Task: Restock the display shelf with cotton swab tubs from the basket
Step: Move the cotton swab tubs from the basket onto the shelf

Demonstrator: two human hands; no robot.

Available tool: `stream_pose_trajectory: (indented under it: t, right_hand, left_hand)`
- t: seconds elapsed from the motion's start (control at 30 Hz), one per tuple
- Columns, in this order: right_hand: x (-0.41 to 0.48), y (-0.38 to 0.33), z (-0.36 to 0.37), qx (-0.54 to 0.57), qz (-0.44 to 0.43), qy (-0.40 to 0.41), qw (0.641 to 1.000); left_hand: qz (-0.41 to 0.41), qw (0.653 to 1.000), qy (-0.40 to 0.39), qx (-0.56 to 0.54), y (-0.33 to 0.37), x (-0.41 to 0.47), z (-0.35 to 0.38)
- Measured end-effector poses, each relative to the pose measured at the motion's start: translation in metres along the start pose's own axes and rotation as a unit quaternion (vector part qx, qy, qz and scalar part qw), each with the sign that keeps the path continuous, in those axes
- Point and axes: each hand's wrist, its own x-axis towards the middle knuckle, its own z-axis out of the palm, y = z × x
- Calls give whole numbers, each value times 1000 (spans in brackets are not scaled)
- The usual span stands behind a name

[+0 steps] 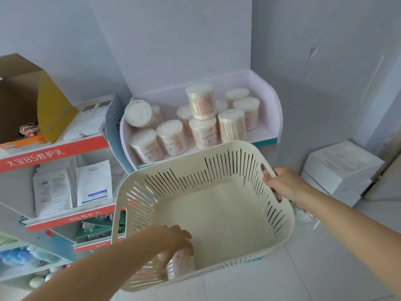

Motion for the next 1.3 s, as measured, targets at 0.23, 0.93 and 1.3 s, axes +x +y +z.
stream_pose_trajectory:
  t: [0.23, 0.93, 1.3]
  right_hand:
    - [-7, -4, 8, 7, -2, -7, 1000]
    - [-27, -5, -6, -2, 0, -28, 1000]
    - [-21, -3, -7, 5, 3, -33, 999]
  left_hand:
    - [116, 941, 166, 273, 9, 1, 40]
    - [-49, 382, 587, -712, -65, -93, -175]
    - [-224, 475, 621, -582, -100, -70, -177]
